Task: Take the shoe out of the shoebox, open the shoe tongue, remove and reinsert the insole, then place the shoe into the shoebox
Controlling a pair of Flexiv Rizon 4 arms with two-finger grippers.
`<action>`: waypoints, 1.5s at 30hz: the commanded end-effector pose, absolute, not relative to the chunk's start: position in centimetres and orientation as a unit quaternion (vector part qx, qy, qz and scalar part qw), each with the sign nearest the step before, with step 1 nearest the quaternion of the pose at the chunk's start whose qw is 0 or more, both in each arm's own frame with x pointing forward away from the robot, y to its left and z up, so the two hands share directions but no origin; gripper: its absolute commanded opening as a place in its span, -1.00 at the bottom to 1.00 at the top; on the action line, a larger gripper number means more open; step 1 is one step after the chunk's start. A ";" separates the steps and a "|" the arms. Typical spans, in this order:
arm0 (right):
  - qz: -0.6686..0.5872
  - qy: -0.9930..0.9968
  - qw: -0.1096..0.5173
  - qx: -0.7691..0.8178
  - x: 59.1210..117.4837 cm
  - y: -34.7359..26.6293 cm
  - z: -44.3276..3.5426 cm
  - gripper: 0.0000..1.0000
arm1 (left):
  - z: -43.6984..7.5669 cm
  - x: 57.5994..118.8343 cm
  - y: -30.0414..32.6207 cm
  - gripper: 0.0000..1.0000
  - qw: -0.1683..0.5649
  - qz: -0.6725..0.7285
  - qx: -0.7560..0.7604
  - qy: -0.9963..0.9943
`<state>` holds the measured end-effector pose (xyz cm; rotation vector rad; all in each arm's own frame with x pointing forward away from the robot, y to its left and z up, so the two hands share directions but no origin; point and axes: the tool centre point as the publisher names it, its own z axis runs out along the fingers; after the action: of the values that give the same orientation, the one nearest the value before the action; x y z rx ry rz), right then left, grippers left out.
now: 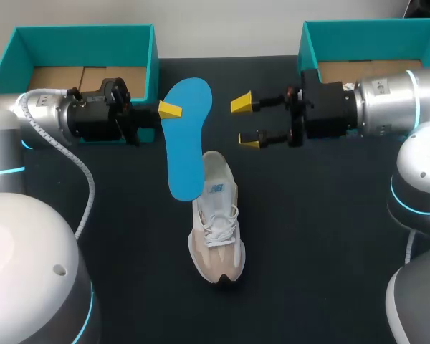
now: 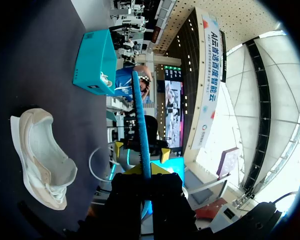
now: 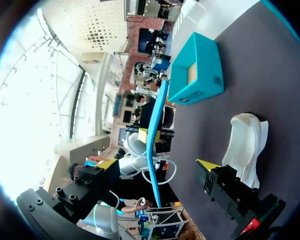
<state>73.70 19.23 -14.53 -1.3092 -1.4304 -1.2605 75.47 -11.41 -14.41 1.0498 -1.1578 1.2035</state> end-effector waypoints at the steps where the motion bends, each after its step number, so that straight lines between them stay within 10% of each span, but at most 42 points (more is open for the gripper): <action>1: -0.497 -0.566 0.400 -0.522 73.8 19.6 -14.4 1.00 | -14.3 75.4 -11.4 -1.00 0.551 0.508 0.445 -0.491; 11: -0.497 -0.566 0.400 -0.522 73.8 19.6 -14.4 1.00 | -14.1 75.5 -11.2 -1.00 0.549 0.528 0.413 -0.499; 33: -0.497 -0.566 0.400 -0.522 73.8 19.6 -14.4 1.00 | -11.8 77.3 -10.2 -1.00 0.038 0.716 -0.004 -0.697; 45: -0.497 -0.566 0.400 -0.522 73.8 19.6 -14.4 1.00 | -12.7 77.2 -10.1 -1.00 -0.022 0.727 -0.089 -0.680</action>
<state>73.77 19.34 -14.36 -1.3150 -1.4329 -1.2572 77.38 -10.18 -12.74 0.3081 -1.9017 1.9676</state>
